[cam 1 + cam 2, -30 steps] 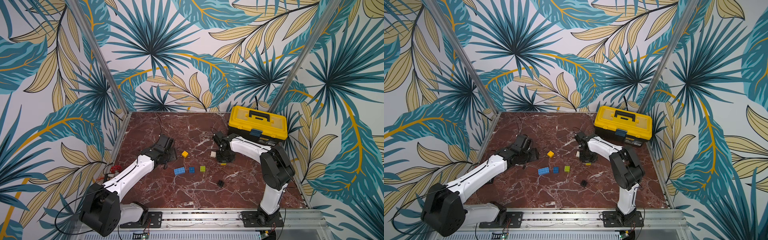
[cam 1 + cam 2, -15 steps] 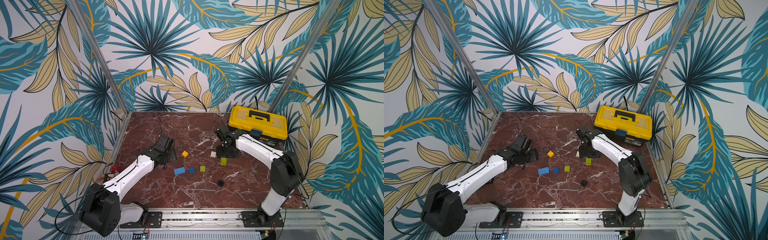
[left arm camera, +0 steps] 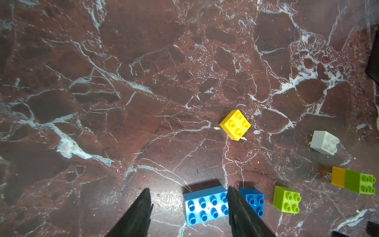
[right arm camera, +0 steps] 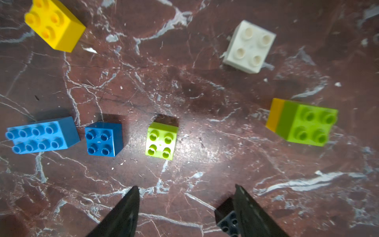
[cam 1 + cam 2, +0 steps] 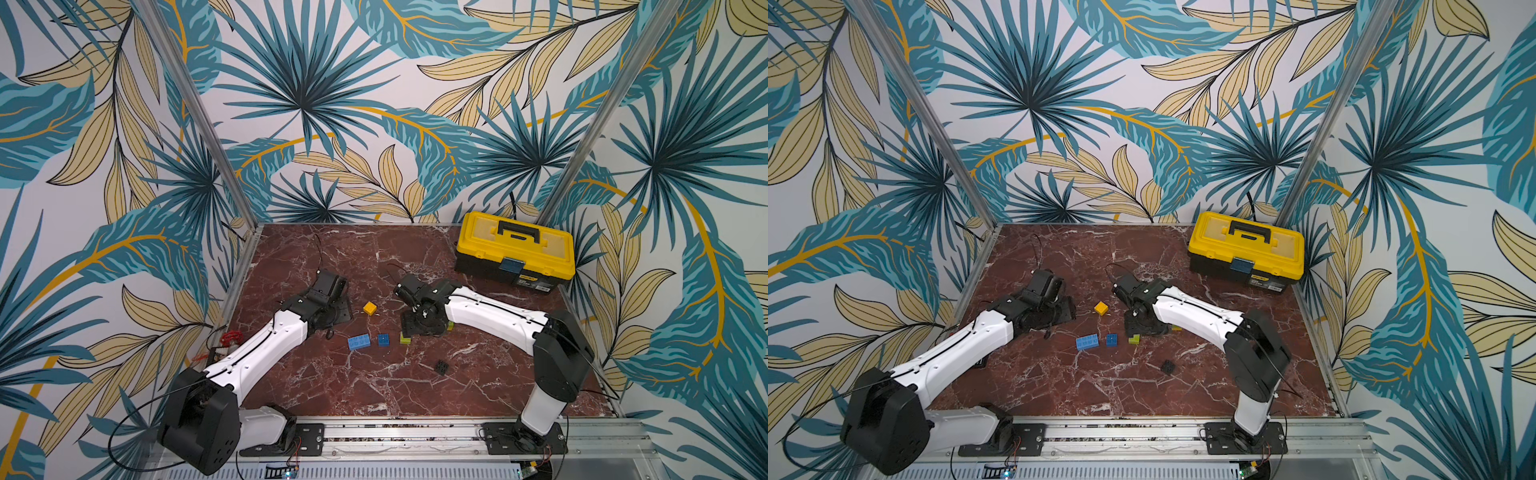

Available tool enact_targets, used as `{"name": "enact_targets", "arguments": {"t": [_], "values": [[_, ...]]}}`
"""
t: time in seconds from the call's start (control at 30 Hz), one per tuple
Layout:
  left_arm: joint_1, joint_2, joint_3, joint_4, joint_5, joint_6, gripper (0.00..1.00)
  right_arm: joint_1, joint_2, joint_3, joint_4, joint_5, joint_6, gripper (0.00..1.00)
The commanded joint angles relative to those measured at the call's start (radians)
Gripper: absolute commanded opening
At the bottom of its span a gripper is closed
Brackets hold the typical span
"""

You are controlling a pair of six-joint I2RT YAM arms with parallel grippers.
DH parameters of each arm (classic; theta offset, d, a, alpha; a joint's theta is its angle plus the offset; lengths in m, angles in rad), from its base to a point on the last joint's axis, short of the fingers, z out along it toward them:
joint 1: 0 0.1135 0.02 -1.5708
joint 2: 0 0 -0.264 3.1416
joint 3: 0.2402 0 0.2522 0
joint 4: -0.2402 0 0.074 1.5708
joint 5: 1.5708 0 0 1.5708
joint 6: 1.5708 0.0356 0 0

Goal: Assemble the number 4 with lego
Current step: Pick up the lego brick from the center of the board.

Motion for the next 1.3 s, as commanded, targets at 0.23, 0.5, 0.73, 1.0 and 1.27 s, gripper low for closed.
{"name": "enact_targets", "arguments": {"t": [0.23,0.5,0.73,1.0,1.27], "values": [[0.013,-0.026,0.007,-0.006,-0.01,-0.007,0.61,0.036,0.145,0.061,0.029,0.01,0.092,0.6],[0.019,-0.021,0.013,-0.004,-0.004,-0.002,0.61,0.036,0.198,0.072,0.041,0.012,0.102,0.55],[0.023,-0.018,0.014,0.001,0.003,-0.002,0.6,0.034,0.225,0.073,0.046,0.036,0.1,0.48],[0.028,-0.013,0.014,0.003,0.005,0.004,0.59,0.034,0.219,0.067,0.038,0.078,0.069,0.32],[0.029,-0.012,0.007,0.008,0.016,0.005,0.59,-0.002,0.138,0.161,-0.107,0.183,0.01,0.28]]}}
